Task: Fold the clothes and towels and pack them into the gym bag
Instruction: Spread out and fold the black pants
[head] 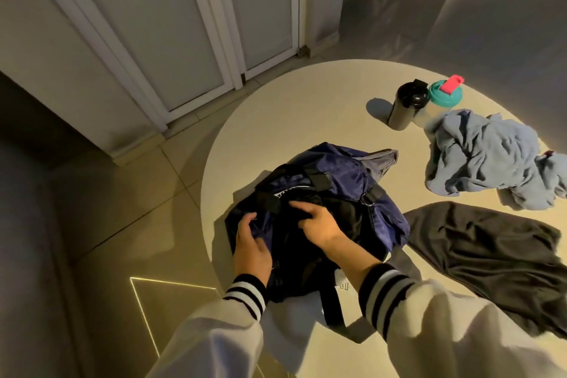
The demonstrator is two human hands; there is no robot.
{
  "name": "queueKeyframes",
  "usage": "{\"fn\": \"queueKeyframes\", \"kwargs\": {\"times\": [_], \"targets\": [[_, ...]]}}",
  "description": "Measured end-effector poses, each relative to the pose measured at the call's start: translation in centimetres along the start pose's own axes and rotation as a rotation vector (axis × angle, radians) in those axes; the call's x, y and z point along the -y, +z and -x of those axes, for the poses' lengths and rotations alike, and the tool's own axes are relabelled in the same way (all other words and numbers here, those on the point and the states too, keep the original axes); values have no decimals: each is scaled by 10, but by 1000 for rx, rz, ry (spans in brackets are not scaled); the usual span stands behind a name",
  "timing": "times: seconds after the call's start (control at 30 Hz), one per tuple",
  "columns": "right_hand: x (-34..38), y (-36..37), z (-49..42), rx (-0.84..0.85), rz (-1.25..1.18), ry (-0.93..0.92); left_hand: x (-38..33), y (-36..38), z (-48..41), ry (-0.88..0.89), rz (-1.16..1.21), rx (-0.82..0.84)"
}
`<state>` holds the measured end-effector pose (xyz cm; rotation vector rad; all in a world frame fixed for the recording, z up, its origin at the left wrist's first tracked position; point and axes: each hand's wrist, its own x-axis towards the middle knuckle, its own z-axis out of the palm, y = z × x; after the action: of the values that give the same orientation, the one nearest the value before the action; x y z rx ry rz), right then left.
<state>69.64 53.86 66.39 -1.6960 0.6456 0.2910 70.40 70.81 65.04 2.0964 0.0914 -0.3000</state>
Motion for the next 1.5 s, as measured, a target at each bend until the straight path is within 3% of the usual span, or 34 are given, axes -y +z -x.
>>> {"fn": "queueKeyframes", "kwargs": {"times": [0.13, 0.33, 0.47, 0.63, 0.8, 0.87, 0.97, 1.0, 1.1, 1.2, 1.27, 1.3, 1.37, 1.43, 1.5], "targets": [[-2, 16, -17, 63, -16, -104, -3, -9, -1, 118, -96, -4], [-45, 17, -7, 22, 487, -117, 6, 7, 6, 392, -619, 77], [-56, 24, 4, -20, 399, -113, -5, 19, -1, 272, -783, 188], [-55, 27, 4, -57, 229, -155, -2, 8, -16, 132, -767, 222], [-33, 42, -10, -67, 51, -301, 0, -1, -4, 302, -559, 70], [-38, 43, -23, -65, 114, -297, 0, -6, 1, 351, -549, 21], [-62, 36, -31, 12, 560, -196, 6, -10, 9, 364, -611, 66], [-67, 34, -29, 70, 607, -157, 9, -9, 9, 344, -636, 97], [-66, 31, -19, 83, 433, -218, 10, 0, 13, 316, -670, 98], [-66, 22, -1, -99, 396, -284, 5, 10, 25, 570, -631, 26], [-69, 11, 13, -228, 545, -253, 3, 20, 32, 714, -515, 142], [-70, 5, 22, -258, 658, -225, 2, 25, 35, 684, -495, 224], [-72, -4, 35, -253, 806, -168, 6, 35, 35, 449, -566, 405], [-75, -9, 44, -214, 789, -115, 10, 42, 32, 265, -700, 524], [-77, -14, 50, -202, 762, -126, 12, 46, 28, 234, -766, 576]]}}
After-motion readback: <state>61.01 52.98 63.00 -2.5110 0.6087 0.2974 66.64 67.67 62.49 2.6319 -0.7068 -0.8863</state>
